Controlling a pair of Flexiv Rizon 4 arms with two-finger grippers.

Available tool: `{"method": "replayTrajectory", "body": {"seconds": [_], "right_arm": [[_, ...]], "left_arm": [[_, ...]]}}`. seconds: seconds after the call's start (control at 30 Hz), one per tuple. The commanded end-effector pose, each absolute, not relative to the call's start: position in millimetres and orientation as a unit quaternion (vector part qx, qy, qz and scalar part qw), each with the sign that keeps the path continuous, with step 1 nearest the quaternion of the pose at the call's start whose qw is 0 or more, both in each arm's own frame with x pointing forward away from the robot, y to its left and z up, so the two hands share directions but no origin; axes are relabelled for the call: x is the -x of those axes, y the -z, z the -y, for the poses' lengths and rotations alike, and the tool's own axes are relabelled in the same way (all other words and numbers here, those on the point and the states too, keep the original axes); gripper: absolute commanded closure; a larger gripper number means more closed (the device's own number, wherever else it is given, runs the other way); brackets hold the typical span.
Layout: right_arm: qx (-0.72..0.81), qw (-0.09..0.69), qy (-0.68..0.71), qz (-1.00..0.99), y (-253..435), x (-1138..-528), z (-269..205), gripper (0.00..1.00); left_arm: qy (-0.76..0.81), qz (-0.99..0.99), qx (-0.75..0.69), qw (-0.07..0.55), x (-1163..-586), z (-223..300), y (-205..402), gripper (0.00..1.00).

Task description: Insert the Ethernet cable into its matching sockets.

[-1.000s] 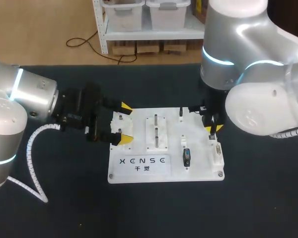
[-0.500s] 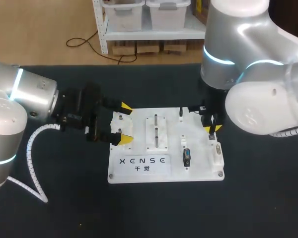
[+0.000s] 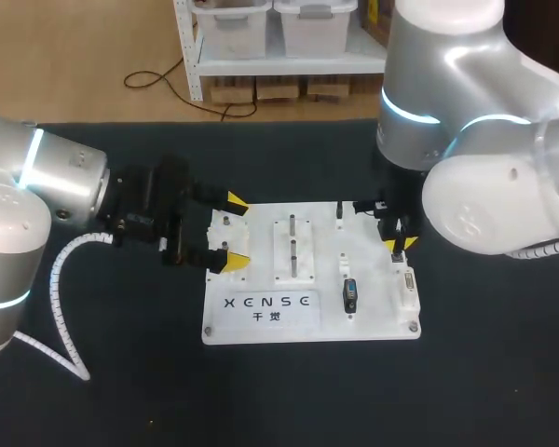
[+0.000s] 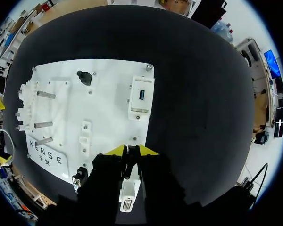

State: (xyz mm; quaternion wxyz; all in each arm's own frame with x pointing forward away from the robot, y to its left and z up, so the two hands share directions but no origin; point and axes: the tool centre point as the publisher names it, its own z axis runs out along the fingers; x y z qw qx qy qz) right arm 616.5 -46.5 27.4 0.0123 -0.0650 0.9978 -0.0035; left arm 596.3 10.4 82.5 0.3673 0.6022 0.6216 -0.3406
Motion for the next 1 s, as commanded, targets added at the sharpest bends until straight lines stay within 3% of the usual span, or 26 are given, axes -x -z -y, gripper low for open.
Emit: {"method": "replayTrajectory", "body": {"seconds": [0.03,1.0], "right_arm": [[0.065,0.012,0.007,-0.998,-23.1,-616.8,47.6,1.00],[0.066,0.020,0.032,-0.997,-5.5,-617.0,57.8,1.00]], "left_arm": [[0.341,-0.620,-0.602,0.371,-595.7,-11.2,-80.8,0.00],[0.341,-0.620,-0.602,0.371,-595.7,-11.2,-80.8,0.00]]}}
